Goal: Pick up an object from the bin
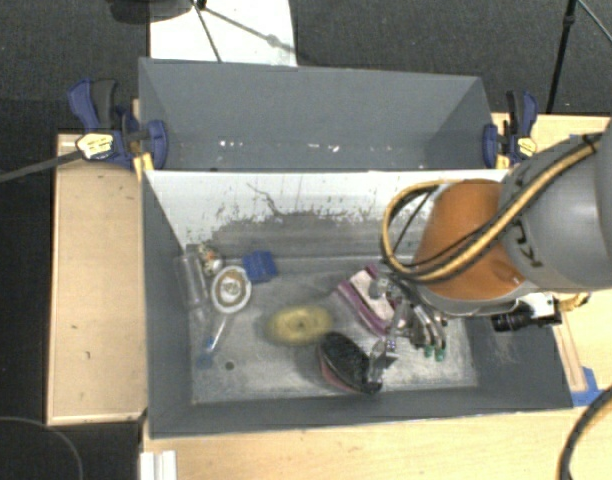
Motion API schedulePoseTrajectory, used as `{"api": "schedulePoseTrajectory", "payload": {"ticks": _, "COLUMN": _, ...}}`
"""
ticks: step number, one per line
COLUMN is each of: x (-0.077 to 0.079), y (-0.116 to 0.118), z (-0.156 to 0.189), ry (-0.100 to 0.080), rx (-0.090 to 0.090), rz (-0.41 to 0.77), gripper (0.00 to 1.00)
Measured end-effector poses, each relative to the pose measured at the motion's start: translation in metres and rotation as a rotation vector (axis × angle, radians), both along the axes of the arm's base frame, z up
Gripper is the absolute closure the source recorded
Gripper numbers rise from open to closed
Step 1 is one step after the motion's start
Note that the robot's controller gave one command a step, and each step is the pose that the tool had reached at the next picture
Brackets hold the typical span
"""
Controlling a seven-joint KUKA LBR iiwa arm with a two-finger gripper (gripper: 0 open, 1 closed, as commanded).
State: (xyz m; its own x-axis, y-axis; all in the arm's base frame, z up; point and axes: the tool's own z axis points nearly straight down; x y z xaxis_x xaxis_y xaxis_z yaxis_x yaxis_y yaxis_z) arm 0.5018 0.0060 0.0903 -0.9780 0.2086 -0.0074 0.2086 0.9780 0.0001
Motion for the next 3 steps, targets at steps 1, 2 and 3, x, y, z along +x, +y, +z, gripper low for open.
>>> {"api": "schedulePoseTrajectory", "payload": {"ticks": 1, "x": 0.003, "y": 0.000, "z": 0.001, "ry": -0.017, "rx": -0.001, "rz": -0.001, "gripper": 1.00}}
{"api": "schedulePoseTrajectory", "payload": {"ticks": 2, "x": 0.006, "y": 0.008, "z": 0.065, "ry": -0.002, "rx": 0.002, "rz": 0.011, "gripper": 1.00}}
{"api": "schedulePoseTrajectory", "payload": {"ticks": 3, "x": 0.004, "y": 0.007, "z": 0.061, "ry": 0.006, "rx": 0.002, "rz": 0.011, "gripper": 0.00}}
